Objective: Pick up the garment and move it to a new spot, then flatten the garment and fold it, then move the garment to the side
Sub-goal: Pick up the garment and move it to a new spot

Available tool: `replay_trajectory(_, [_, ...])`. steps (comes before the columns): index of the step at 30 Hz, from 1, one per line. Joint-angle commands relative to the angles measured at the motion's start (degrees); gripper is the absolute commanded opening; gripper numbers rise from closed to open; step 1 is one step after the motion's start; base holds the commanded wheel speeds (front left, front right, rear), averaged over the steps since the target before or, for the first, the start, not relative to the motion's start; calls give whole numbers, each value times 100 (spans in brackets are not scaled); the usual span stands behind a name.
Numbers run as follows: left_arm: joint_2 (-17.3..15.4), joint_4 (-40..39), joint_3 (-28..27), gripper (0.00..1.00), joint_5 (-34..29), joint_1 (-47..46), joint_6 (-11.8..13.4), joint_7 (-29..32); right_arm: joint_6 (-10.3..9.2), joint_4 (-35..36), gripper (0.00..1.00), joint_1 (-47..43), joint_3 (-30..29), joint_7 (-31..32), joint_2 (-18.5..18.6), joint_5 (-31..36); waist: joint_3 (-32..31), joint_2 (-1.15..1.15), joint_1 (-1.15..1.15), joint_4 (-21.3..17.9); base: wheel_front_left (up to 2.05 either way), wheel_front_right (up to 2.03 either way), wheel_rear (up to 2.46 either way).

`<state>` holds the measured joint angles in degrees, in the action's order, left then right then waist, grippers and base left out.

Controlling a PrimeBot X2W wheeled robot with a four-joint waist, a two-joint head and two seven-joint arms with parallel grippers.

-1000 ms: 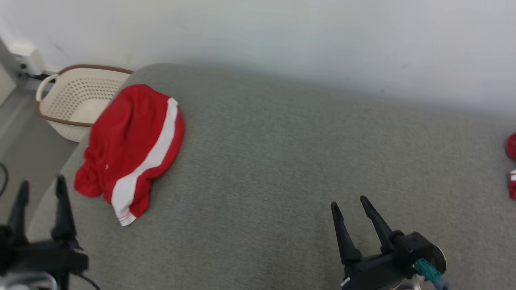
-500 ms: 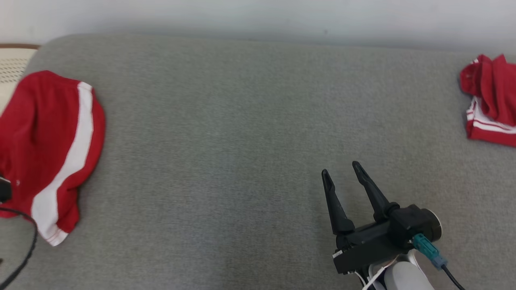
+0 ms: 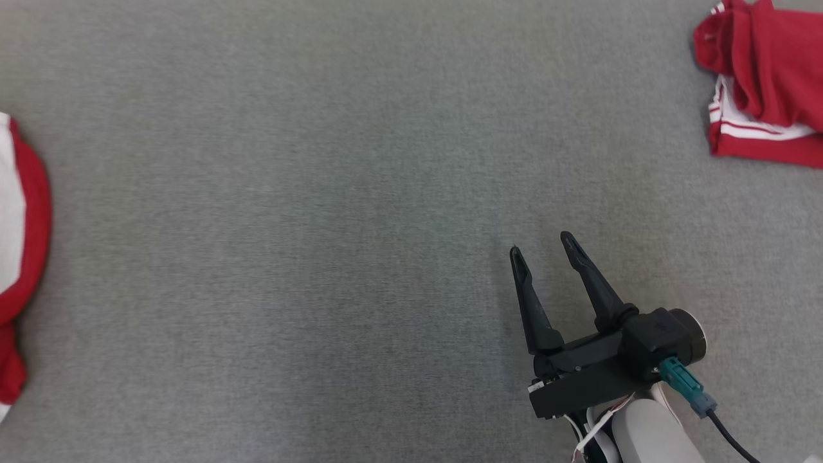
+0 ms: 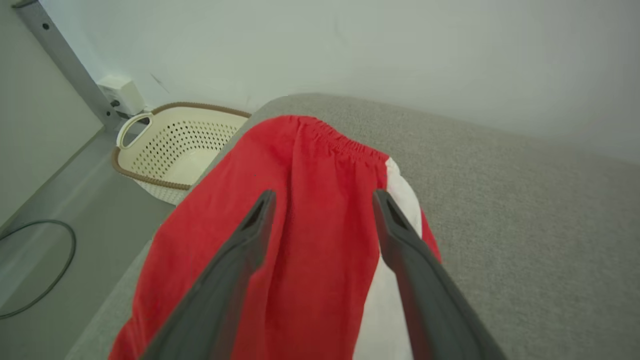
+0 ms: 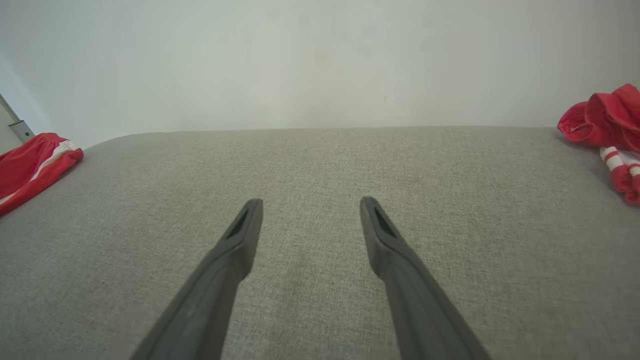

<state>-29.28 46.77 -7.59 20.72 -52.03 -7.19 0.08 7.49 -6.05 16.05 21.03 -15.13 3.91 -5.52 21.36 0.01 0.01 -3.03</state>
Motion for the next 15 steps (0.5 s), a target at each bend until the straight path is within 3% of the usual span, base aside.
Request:
replay_trajectory(1, [-79,241,70,100,-13,-84,-2,179,1,20,100,53,12,-5,10,26,156,-1,-1,-152,0,0,0])
replay_trajectory(15, [-221,1439,871,100,229,-423,-21,1373,1,-31,100,57,37,-4,56,47,119,-1,-1,-197,0,0,0])
